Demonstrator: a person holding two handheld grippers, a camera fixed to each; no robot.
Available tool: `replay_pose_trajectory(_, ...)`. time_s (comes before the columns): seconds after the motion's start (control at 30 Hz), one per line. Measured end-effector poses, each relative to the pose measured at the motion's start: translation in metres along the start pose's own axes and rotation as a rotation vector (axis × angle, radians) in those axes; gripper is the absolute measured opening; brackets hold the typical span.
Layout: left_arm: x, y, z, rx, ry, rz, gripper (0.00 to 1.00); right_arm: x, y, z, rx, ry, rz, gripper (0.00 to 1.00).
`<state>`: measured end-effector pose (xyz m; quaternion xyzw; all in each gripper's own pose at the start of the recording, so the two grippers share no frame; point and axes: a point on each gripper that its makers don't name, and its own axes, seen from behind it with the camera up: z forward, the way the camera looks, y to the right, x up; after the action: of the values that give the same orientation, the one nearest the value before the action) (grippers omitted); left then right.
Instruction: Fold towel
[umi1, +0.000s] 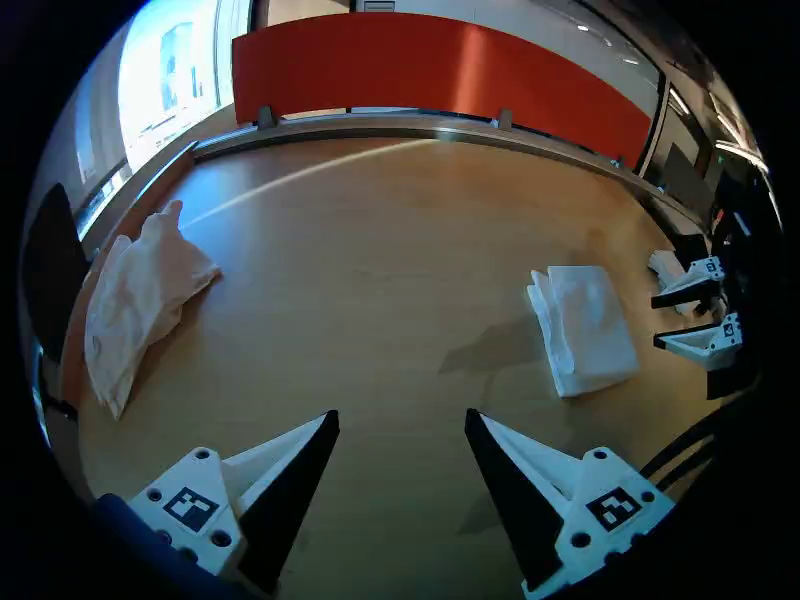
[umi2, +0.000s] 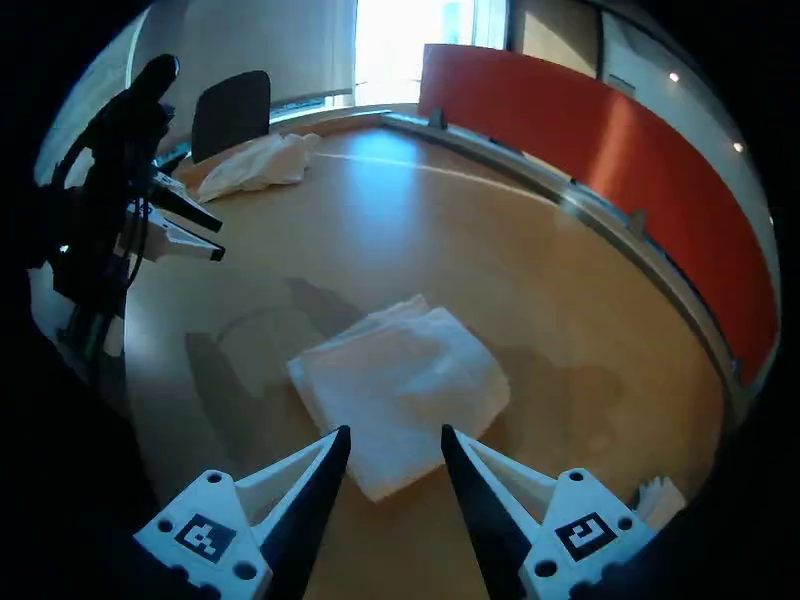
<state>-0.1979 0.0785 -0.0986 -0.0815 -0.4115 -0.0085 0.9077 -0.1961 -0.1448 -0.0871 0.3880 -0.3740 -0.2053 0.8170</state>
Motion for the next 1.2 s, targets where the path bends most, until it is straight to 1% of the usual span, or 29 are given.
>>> replay_pose_trajectory(0.2,-0.002,0.000,0.001,0.000,-0.004,0.001,0.94,-0.021,-0.003,0.008,-0.004,-0.034,0.014,0.69)
replay_pose_trajectory(0.57,-0.003,0.000,0.001,0.001,-0.005,-0.001,0.94,-0.058,-0.009,0.020,-0.004,-0.107,0.021,0.69)
replay_pose_trajectory(0.8,-0.001,0.001,0.001,-0.001,-0.003,0.002,0.93,-0.067,-0.009,0.025,-0.008,-0.121,0.028,0.68)
replay_pose_trajectory(0.87,-0.001,0.001,0.001,-0.002,-0.002,0.002,0.93,-0.068,-0.009,0.026,-0.010,-0.123,0.031,0.64)
replay_pose_trajectory(1.0,-0.001,0.001,0.001,-0.002,-0.003,0.001,0.93,-0.071,-0.009,0.028,-0.010,-0.127,0.040,0.51)
replay_pose_trajectory(1.2,-0.001,0.002,0.001,-0.003,0.000,0.002,0.94,-0.072,-0.014,0.027,0.008,-0.125,0.052,0.32)
